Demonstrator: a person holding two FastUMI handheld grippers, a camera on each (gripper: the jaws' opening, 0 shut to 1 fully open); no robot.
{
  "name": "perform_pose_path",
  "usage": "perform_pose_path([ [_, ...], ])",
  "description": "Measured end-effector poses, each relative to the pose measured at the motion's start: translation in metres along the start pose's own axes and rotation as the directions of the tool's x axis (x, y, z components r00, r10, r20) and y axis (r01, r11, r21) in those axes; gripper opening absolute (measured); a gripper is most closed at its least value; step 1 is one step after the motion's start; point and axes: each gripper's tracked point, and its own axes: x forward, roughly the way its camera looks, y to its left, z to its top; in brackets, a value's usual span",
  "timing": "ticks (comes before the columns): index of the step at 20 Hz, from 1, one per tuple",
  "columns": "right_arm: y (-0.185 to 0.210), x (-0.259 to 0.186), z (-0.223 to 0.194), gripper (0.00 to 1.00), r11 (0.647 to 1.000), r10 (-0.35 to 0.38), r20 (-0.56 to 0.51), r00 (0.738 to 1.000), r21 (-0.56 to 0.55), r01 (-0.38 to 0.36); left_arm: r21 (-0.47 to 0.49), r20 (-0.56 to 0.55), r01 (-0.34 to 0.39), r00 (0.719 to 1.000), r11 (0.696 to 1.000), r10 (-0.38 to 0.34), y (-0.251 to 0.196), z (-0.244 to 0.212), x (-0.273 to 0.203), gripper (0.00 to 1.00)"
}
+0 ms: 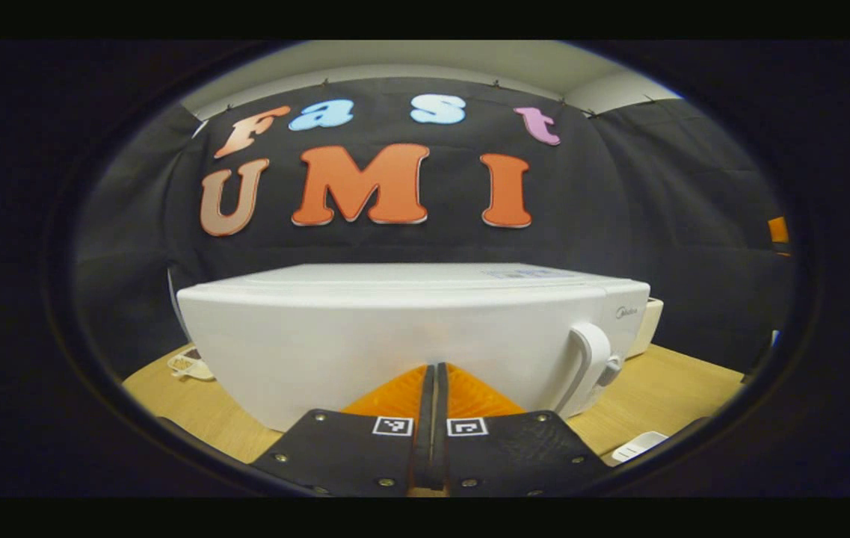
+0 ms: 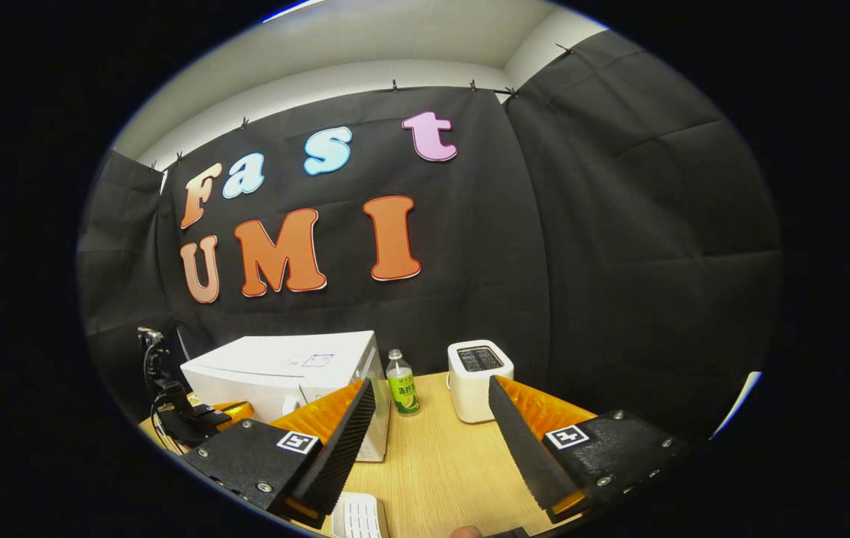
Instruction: Open the microwave oven with the left hand, put the food in, and close the microwave oven.
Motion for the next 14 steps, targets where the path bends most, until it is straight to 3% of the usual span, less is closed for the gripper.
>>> perform_pose_path([
  [4,0.014,-0.005,0.003,0.94,1.000,0.021,0.000,1.000,-0.001,-0.021,0.030,-0.083,0.018,0.996,0.999,-0.015,-0.003,-0.005,-0.007,0.01],
  [5,0.018,-0.007,0.005,0.94,1.000,0.029,0.005,1.000,-0.004,-0.029,0.020,-0.103,0.036,0.994,0.999,-0.034,-0.005,-0.005,-0.012,0.05],
  [9,0.032,-0.010,0.013,0.94,0.998,0.049,0.016,0.999,-0.027,-0.049,-0.004,-0.143,0.058,0.988,0.998,-0.058,0.011,0.012,-0.046,0.01],
  [12,0.044,-0.010,0.017,0.95,0.997,0.073,0.013,0.997,-0.028,-0.072,-0.009,-0.128,0.062,0.990,0.998,-0.063,0.026,0.045,-0.074,0.01],
  [13,0.046,-0.011,0.018,0.95,0.996,0.081,0.013,0.997,-0.027,-0.080,0.000,-0.107,0.065,0.992,0.998,-0.064,0.033,0.062,-0.084,0.05],
  [14,0.049,-0.010,0.018,0.95,0.996,0.088,0.013,0.996,-0.029,-0.088,0.006,-0.078,0.065,0.995,0.998,-0.064,0.040,0.080,-0.094,0.01],
])
